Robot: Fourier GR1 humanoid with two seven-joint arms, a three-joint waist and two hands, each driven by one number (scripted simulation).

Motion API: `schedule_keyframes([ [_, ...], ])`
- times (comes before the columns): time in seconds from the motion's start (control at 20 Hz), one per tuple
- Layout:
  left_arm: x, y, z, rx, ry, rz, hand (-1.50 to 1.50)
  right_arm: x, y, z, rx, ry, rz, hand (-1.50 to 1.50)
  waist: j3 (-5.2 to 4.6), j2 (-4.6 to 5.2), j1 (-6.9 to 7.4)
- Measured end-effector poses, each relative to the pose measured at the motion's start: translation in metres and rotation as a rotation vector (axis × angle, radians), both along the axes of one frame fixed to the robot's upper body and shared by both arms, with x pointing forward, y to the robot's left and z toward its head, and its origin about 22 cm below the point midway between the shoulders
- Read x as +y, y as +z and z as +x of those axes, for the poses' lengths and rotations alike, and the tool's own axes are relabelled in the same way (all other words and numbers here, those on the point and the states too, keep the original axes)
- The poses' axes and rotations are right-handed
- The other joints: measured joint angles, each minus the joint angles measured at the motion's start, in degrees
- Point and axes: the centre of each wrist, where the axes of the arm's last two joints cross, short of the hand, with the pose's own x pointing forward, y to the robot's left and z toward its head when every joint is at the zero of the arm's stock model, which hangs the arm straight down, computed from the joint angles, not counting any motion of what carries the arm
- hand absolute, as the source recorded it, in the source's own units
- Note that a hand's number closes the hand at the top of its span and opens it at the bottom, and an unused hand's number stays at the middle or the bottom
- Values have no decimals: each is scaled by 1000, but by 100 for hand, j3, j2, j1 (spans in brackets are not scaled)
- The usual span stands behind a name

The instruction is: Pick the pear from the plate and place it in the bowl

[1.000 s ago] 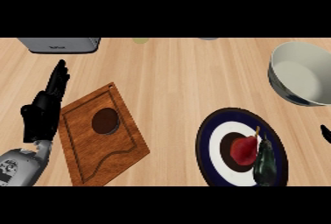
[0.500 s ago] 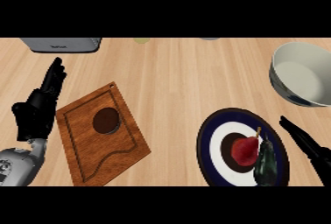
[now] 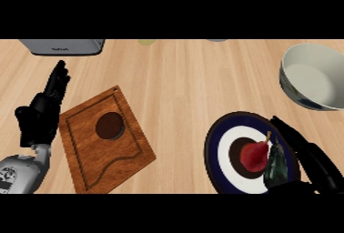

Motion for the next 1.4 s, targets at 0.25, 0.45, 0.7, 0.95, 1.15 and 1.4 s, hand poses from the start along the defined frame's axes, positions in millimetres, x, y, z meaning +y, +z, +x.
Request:
schedule_keyframes([
  [0.25,-1,1,4,0,-1,2,0,9,-15,18,8,8,6,-150,-3,-2,-3],
  [0.45,-3,1,3,-3,-3,6,0,18,-28,34,15,17,7,-150,-4,-4,3],
  [0.7,-1,2,2,-6,0,3,0,19,-36,36,-4,49,-33,150,-10,-10,-2],
  [0.95,-3,2,0,-6,-4,6,0,24,-43,44,-73,66,-70,150,-27,-30,6],
  [1.15,-3,-2,4,-3,-3,11,0,25,-45,52,-108,76,-62,150,-36,-34,-1],
  [1.4,4,3,0,-3,0,3,0,21,-44,40,-154,95,-56,150,-24,-25,-15],
])
